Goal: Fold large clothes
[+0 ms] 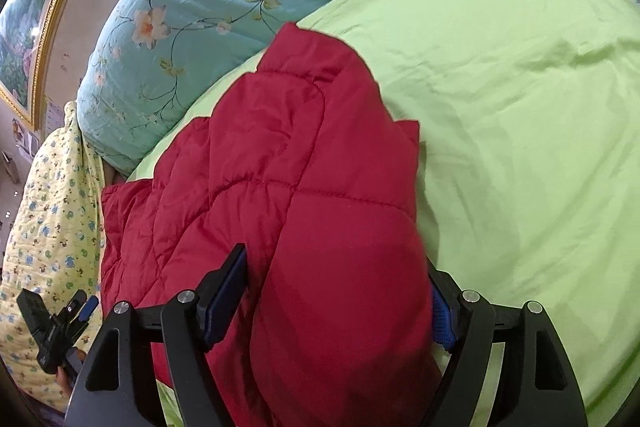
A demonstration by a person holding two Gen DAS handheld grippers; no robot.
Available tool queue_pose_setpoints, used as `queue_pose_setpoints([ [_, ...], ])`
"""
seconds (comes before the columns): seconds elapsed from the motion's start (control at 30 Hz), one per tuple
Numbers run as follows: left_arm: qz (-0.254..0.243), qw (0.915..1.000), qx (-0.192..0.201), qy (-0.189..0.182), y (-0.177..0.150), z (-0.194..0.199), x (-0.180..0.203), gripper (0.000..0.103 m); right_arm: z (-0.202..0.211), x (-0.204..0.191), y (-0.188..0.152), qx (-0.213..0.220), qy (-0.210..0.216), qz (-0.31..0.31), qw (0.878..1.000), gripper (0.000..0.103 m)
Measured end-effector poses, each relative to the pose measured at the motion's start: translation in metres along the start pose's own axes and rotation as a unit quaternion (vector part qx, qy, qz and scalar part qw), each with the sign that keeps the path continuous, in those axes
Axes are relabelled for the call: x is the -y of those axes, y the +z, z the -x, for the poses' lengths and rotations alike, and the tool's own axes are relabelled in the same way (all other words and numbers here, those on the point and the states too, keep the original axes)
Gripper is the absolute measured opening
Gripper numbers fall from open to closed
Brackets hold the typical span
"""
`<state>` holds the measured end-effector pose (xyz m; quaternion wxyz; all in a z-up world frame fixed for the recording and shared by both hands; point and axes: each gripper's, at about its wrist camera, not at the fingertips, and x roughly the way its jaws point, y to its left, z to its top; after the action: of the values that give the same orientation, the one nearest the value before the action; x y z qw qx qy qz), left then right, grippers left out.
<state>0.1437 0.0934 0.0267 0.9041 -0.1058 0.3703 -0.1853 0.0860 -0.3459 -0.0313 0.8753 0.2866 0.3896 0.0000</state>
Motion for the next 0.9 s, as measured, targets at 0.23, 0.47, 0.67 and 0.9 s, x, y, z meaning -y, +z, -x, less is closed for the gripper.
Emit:
queue_pose_setpoints([
  [0.23, -0.034, 0.9991, -0.014, -0.020, -0.011, -0.005, 0.023, 0.083, 0.043, -0.023, 0.000, 0.081, -0.033, 0.041, 0.995, 0.080],
  [0.47, -0.042, 0.9983, -0.028, -0.030, -0.018, -0.013, 0.026, 0.083, 0.045, -0.075, -0.011, 0.089, -0.022, 0.130, 0.987, 0.080],
  [0.67, -0.066, 0.9971, -0.037, -0.007, -0.024, -0.031, 0.029, 0.083, 0.008, -0.117, -0.026, 0.039, -0.011, 0.198, 0.979, 0.079],
  [0.9, -0.086, 0.9949, -0.049, 0.016, -0.015, -0.062, 0.027, 0.083, -0.047, -0.124, -0.024, -0.010, -0.056, 0.241, 0.969, 0.080],
])
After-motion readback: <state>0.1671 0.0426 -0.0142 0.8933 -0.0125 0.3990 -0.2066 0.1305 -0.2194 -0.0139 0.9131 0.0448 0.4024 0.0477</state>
